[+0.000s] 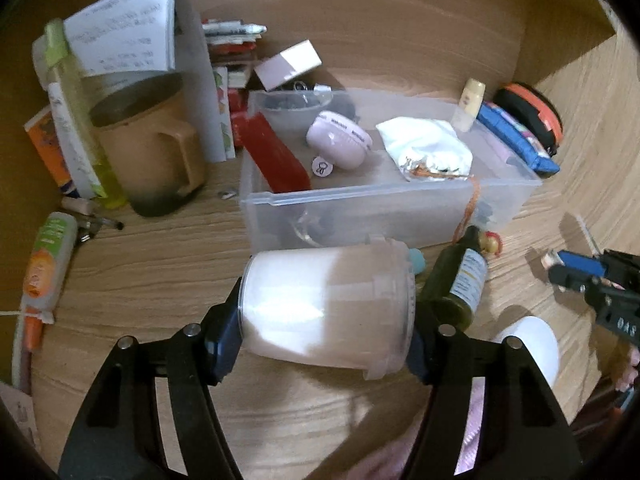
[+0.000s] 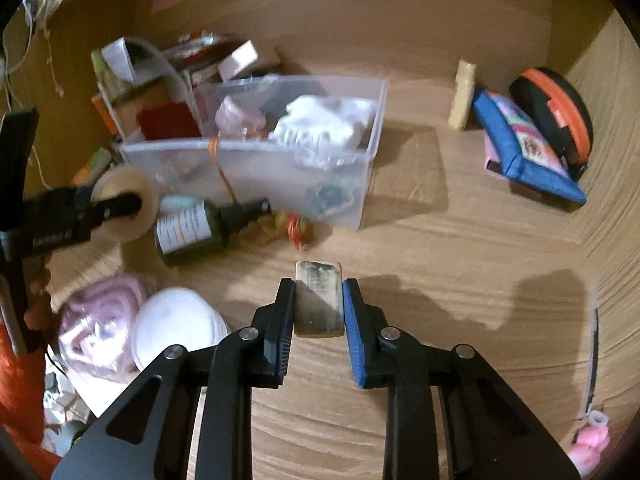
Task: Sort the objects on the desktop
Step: 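Lift white cylinder jar with left tool while right tool carries soap bar to box, then release white jar into clear box with left tool while right tool drops soap bar, then move left tool toward pink rope bundle while right tool approaches white round lid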
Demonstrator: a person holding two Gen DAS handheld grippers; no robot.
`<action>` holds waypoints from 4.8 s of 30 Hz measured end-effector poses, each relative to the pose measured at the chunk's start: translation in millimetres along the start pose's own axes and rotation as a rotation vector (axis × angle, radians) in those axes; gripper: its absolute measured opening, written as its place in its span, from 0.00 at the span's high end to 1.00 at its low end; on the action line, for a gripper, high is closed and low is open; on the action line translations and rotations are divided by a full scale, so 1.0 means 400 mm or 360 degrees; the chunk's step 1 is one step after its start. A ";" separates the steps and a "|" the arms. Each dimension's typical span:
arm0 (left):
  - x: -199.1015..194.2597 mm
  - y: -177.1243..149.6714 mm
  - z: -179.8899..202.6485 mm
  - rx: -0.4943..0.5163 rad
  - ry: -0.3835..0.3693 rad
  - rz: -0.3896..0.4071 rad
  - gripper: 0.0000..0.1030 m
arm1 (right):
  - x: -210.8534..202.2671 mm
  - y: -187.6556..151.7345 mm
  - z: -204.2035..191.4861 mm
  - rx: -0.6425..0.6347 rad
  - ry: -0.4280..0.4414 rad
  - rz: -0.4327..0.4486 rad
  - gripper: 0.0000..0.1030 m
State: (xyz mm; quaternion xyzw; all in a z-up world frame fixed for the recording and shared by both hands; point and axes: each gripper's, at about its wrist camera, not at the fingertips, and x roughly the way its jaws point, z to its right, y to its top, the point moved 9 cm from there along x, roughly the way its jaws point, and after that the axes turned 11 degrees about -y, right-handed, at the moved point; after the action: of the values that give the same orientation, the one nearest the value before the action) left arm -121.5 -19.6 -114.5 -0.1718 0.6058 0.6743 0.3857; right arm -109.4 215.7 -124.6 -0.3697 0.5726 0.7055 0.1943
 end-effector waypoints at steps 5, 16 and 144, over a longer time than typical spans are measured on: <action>-0.086 0.027 0.013 -0.0012 0.0014 0.0116 0.36 | -0.028 0.038 0.007 0.0030 0.0017 0.0073 0.79; -0.207 0.122 0.041 0.0017 0.0051 0.0332 0.36 | -0.069 0.118 0.016 0.0061 0.0059 0.0192 0.79; -0.186 -0.151 0.092 0.0166 0.0119 -0.0028 0.05 | -0.055 -0.100 -0.122 -0.0207 0.0080 0.0021 0.20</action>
State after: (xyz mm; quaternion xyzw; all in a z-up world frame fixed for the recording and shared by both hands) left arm -20.9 -9.8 -96.3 -0.1819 0.6527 0.6315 0.3770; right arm -52.5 183.5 -138.1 -0.3955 0.5327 0.7328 0.1509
